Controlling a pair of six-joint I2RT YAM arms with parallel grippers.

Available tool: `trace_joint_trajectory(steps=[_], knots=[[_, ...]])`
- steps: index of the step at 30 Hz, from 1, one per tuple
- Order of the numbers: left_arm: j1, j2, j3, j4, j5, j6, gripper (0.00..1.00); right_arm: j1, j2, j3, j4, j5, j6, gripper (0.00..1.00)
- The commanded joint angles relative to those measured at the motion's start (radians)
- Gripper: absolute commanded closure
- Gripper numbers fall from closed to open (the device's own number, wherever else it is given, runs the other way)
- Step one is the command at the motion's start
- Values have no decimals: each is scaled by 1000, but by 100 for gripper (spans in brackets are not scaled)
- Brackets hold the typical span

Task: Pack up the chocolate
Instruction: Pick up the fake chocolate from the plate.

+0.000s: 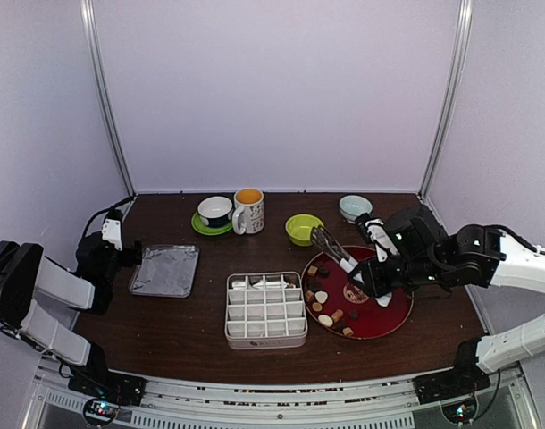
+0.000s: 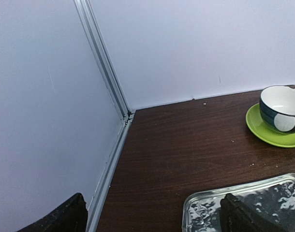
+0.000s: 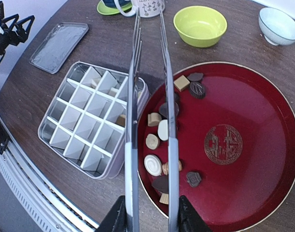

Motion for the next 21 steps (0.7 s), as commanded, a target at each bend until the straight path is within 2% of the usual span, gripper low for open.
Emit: trace_joint_trajectory(steps=[1,21], knots=[[9,1,16,63,2,0,2,-12,-84,-54,-38,39,35,68],[8,2,16,62,2,0,2,-27,-154,-162,-123,1,111,69]])
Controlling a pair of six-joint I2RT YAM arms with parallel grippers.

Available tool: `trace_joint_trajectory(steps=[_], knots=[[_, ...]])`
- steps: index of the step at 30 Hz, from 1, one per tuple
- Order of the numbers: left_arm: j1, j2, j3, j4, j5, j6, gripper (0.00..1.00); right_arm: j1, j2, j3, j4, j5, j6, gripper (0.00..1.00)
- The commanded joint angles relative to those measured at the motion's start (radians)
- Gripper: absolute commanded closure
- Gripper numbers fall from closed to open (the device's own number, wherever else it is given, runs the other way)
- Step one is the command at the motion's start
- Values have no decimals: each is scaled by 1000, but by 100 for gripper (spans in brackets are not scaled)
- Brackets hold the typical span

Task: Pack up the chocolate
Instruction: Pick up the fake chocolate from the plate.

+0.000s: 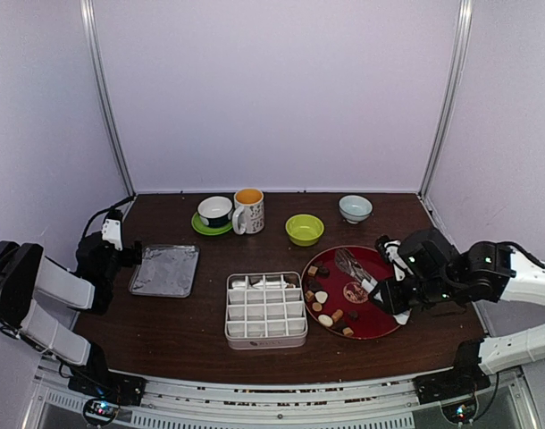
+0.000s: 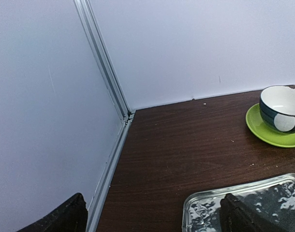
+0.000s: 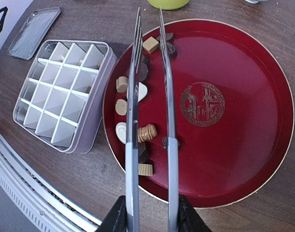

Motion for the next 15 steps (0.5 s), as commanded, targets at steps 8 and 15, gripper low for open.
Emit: trace_joint_trajectory(steps=[8,15], knots=[[8,2,16,62,1,0,2,-8,-52,-29,-101,-27,32,69],[8,2,16,61,2,0,2,-10,-75,-54,-112,-65,49,69]])
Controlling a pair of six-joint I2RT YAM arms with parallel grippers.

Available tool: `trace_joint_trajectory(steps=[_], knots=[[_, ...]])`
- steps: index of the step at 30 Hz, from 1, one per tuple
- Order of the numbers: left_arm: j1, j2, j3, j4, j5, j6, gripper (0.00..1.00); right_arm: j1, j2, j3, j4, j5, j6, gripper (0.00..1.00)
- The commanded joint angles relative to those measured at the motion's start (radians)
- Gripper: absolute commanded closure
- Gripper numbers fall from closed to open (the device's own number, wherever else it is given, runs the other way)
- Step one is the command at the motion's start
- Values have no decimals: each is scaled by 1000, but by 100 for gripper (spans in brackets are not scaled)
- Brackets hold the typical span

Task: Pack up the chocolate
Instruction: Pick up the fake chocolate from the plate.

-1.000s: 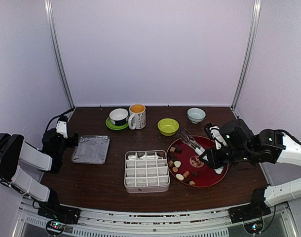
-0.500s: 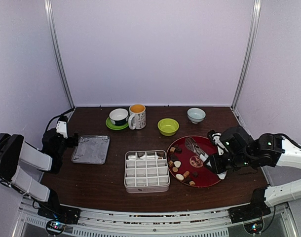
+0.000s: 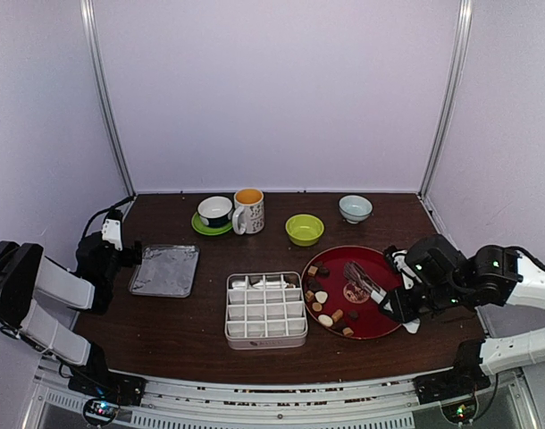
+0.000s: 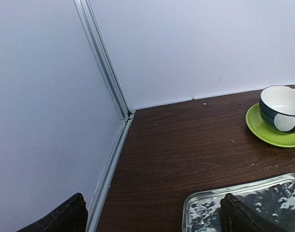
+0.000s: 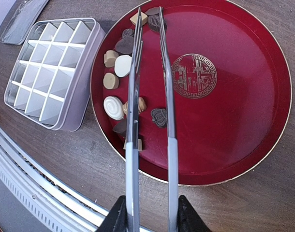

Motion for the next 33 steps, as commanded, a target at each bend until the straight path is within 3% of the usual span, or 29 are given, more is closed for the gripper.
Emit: trace_joint_trajectory(steps=[1,33], knots=[[8,2,16,63,1,0,2,-5,-13,-26,-5,-39,26,69],[7,2,16,61,2,0,2,-7,38,-56,37,-119,49,70]])
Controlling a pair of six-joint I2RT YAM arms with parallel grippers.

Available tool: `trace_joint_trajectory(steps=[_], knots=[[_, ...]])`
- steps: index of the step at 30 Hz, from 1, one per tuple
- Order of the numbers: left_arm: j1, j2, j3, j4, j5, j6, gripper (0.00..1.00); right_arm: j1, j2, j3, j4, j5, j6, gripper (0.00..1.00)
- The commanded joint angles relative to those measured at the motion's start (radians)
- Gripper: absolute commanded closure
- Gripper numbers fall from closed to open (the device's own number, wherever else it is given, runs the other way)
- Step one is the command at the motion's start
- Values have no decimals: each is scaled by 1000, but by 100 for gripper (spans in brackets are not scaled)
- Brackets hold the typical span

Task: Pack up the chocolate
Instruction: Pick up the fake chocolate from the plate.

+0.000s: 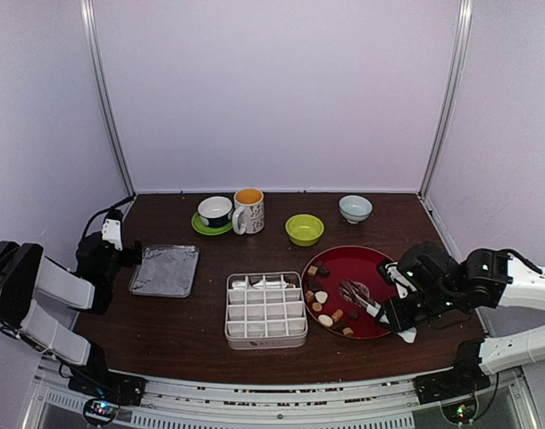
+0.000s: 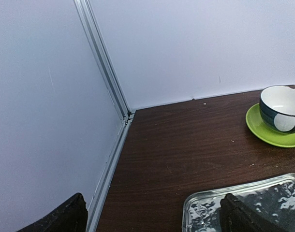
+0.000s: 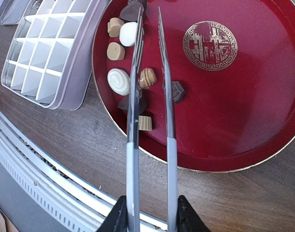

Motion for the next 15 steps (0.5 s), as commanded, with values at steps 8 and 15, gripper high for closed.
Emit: trace_joint_trajectory(steps=[8,15], knots=[[8,2,16,63,2,0,2,-4,-8,-32,41,-16,35,70],[8,2,16,62,1,0,2,-3,12,0,41,-10,17,70]])
